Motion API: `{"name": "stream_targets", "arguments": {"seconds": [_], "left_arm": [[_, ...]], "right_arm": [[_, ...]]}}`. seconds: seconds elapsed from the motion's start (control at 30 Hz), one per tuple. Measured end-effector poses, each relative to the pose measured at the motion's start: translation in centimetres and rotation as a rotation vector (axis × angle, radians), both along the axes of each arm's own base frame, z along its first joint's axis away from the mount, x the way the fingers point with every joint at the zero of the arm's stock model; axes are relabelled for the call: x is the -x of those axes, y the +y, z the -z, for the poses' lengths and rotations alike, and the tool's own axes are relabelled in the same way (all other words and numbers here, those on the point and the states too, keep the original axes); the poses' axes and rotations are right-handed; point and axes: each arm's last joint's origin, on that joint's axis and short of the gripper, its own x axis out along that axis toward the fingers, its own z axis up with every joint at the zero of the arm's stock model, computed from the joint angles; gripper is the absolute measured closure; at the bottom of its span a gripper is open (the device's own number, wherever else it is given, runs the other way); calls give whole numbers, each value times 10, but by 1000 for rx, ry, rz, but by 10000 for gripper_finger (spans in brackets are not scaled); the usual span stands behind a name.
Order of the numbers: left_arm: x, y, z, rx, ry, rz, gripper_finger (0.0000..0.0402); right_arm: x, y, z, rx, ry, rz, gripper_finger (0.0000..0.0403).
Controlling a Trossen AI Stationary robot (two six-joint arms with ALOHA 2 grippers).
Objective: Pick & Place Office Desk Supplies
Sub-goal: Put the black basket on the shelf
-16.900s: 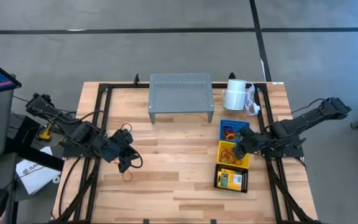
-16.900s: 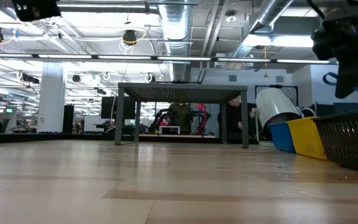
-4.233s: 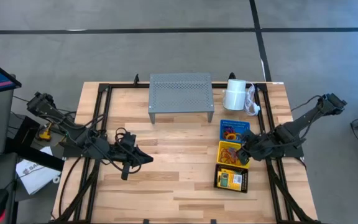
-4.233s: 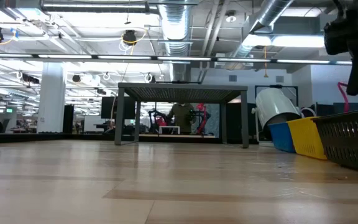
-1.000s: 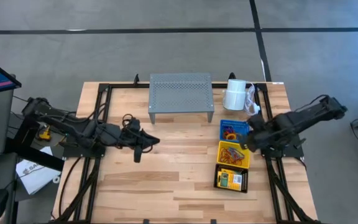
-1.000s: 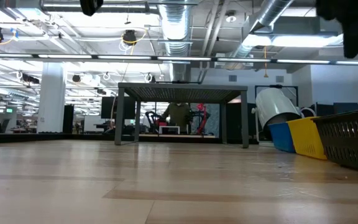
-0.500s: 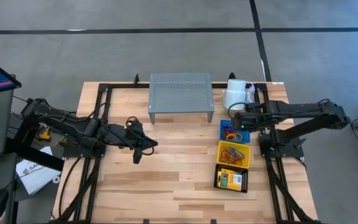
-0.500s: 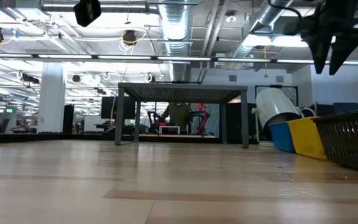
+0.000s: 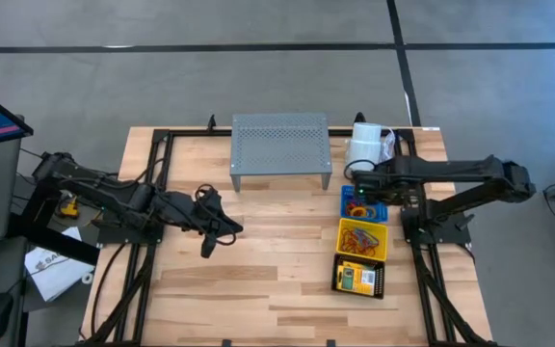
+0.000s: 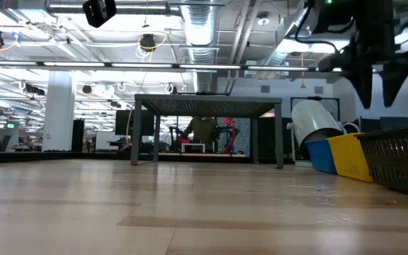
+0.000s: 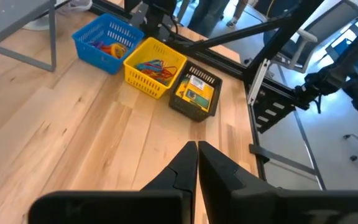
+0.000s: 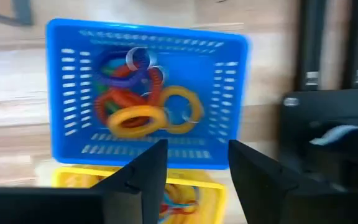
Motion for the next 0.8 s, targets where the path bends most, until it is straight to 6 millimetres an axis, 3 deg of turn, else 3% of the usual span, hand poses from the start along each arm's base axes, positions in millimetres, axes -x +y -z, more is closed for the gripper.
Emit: {"name": "stream_targets", "arguments": {"seconds": [0.37, 0.57, 0.8], "left_arm": [[1, 6, -1, 2, -2, -22, 393], [1, 6, -1, 2, 1, -24, 393], [1, 6, -1, 4, 1, -24, 393]], "right_arm": [[-41, 4, 21, -11, -280, -90, 265], [-59, 30, 33, -66, -312, -181, 281], [-57, 60, 22, -101, -344, -189, 280]]}}
